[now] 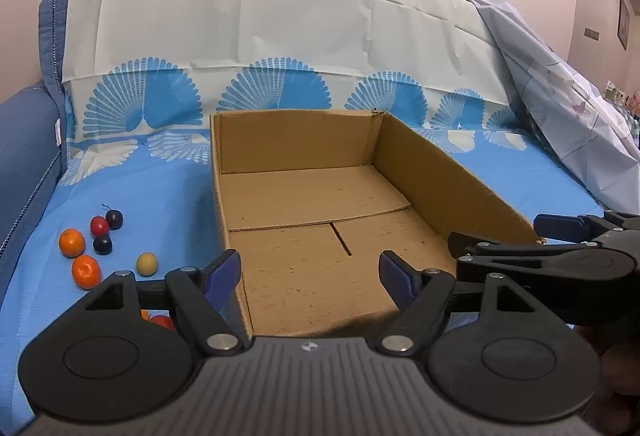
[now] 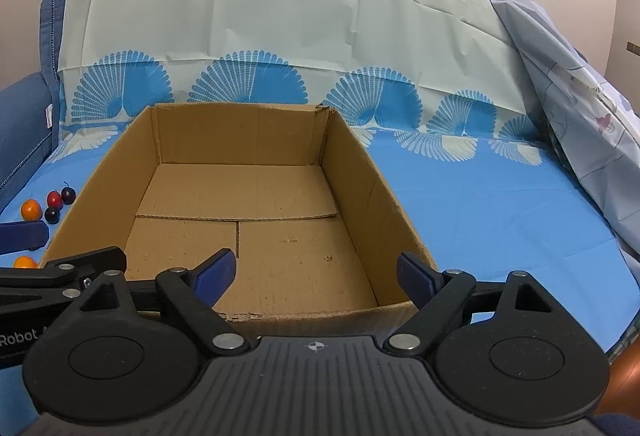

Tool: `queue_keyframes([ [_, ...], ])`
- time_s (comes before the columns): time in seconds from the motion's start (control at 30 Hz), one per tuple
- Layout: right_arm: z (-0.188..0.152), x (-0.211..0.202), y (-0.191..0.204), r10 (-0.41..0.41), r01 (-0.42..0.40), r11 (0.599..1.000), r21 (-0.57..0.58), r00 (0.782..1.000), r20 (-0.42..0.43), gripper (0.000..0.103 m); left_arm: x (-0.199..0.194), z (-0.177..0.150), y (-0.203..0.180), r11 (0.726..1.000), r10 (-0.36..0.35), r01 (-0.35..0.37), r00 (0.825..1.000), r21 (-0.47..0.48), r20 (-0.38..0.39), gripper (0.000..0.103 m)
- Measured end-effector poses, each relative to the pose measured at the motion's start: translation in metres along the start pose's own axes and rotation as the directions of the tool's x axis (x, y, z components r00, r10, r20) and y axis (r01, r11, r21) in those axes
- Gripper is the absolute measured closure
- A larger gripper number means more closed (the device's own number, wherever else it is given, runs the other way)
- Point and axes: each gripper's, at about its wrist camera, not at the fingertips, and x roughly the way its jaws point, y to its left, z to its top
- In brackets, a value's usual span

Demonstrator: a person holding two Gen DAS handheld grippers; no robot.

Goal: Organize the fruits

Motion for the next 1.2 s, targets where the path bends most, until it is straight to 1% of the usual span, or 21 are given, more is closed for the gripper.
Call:
queue_keyframes([
  [0.1, 0.001, 0.001, -0.001, -0.015, 0.015, 1.000, 0.000, 1.000, 0.001, 0.017, 0.004, -0.001, 0.000, 0.999, -0.046, 0.045, 0.999, -0.008, -0.022, 0.027],
  [0.17, 0.001, 0.003, -0.002, -0.030, 0.030, 1.000, 0.001, 1.000, -0.006, 0.017, 0.008, -0.002, 0.000, 0.994, -0.108, 0.107, 0.993, -0.019, -0.050, 0.039],
  [0.23, 0.001, 0.003, -0.005, -0.028, 0.029, 0.999, 0.026, 1.000, -0.013, 0.017, 0.009, -0.004, -0.004, 0.989, -0.146, 0.146, 0.988, -0.012, -0.057, 0.043],
  [0.33, 0.001, 0.004, -0.009, -0.018, 0.019, 0.998, 0.058, 1.000, -0.018, 0.017, 0.007, -0.006, -0.013, 0.992, -0.113, 0.114, 0.993, 0.048, -0.031, 0.042],
  [0.43, 0.001, 0.004, -0.009, -0.018, 0.018, 0.999, 0.052, 1.000, -0.008, 0.017, 0.006, -0.006, -0.013, 0.994, -0.097, 0.098, 0.995, 0.039, -0.019, 0.041],
  [0.57, -0.001, 0.003, -0.008, -0.020, 0.019, 0.999, 0.033, 1.000, 0.010, 0.017, 0.001, -0.004, -0.008, 0.999, -0.020, 0.019, 0.999, 0.029, 0.031, 0.041],
  [0.63, -0.002, 0.003, -0.008, -0.033, 0.033, 0.999, 0.016, 0.999, 0.013, 0.016, 0.000, -0.001, -0.004, 1.000, 0.015, -0.016, 0.999, 0.016, 0.043, 0.041],
  [0.7, -0.002, 0.004, -0.009, -0.030, 0.030, 0.999, 0.022, 0.999, 0.013, 0.016, 0.002, 0.000, 0.001, 0.999, 0.050, -0.049, 0.998, -0.003, 0.037, 0.041],
  [0.77, -0.001, 0.005, -0.008, -0.031, 0.031, 0.999, 0.021, 0.999, 0.010, 0.016, 0.006, 0.001, 0.007, 0.998, 0.052, -0.052, 0.999, -0.033, 0.006, 0.041],
  [0.8, -0.001, 0.005, -0.008, -0.030, 0.030, 0.999, 0.019, 1.000, 0.007, 0.016, 0.007, 0.003, 0.009, 0.998, 0.048, -0.048, 0.999, -0.037, 0.005, 0.041],
  [0.87, -0.001, 0.006, -0.006, -0.026, 0.026, 1.000, 0.016, 1.000, 0.006, 0.016, 0.006, 0.004, 0.007, 0.999, 0.027, -0.027, 1.000, -0.024, 0.004, 0.040],
  [0.9, -0.001, 0.006, -0.005, -0.024, 0.023, 1.000, 0.013, 1.000, 0.006, 0.016, 0.007, 0.004, 0.006, 1.000, -0.008, 0.008, 1.000, -0.024, -0.004, 0.040],
  [0.93, 0.000, 0.006, -0.004, -0.022, 0.022, 1.000, 0.010, 1.000, 0.006, 0.016, 0.007, 0.004, 0.005, 0.999, -0.024, 0.023, 1.000, -0.026, -0.009, 0.040],
  [0.97, 0.000, 0.007, -0.004, -0.020, 0.020, 1.000, 0.009, 1.000, 0.008, 0.016, 0.005, 0.003, 0.003, 1.000, 0.002, -0.002, 1.000, -0.020, 0.005, 0.040],
  [1.0, 0.000, 0.007, -0.003, -0.019, 0.019, 1.000, 0.009, 1.000, 0.008, 0.016, 0.003, 0.004, 0.002, 0.999, 0.053, -0.053, 0.998, -0.004, 0.031, 0.040],
  [1.03, 0.000, 0.007, -0.003, -0.018, 0.018, 1.000, 0.012, 1.000, 0.008, 0.016, 0.002, 0.005, 0.002, 0.997, 0.081, -0.081, 0.996, 0.003, 0.048, 0.040],
  [1.07, 0.000, 0.007, -0.003, -0.017, 0.017, 1.000, 0.015, 1.000, 0.008, 0.016, 0.002, 0.007, 0.005, 0.996, 0.094, -0.093, 0.994, -0.010, 0.057, 0.040],
  [1.13, 0.000, 0.008, -0.002, -0.015, 0.015, 1.000, 0.014, 1.000, 0.008, 0.016, 0.004, 0.007, 0.013, 0.994, 0.098, -0.097, 0.994, -0.049, 0.037, 0.040],
  [1.2, 0.000, 0.008, 0.000, -0.017, 0.017, 1.000, 0.007, 1.000, 0.008, 0.016, 0.011, 0.006, 0.018, 0.991, 0.113, -0.114, 0.993, -0.068, -0.013, 0.040],
])
